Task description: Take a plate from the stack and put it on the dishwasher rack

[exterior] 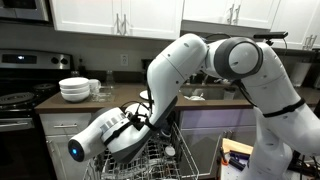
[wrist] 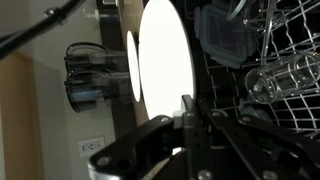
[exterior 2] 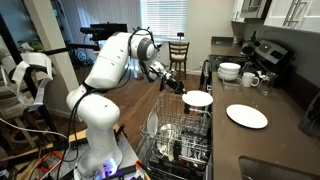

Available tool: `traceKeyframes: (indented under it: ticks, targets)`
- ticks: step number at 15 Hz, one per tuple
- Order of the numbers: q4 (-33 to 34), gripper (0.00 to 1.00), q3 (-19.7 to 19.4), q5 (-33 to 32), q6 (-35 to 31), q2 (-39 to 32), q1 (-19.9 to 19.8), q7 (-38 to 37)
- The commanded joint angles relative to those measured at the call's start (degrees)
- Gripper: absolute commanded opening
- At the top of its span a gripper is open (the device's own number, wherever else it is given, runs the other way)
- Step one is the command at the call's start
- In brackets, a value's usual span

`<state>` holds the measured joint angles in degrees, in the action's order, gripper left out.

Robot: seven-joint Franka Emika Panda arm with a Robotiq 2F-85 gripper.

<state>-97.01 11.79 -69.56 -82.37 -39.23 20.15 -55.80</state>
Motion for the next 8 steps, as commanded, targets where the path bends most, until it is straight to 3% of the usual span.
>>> traceKeyframes:
  ticks: [1, 8]
  targets:
    - [-0.9, 0.02, -0.1, 0.9, 0.4, 1.5, 0.9, -1.4]
    - [-3.1, 0.01, 1.1, 0.0, -7.7, 3.3, 0.5, -1.0]
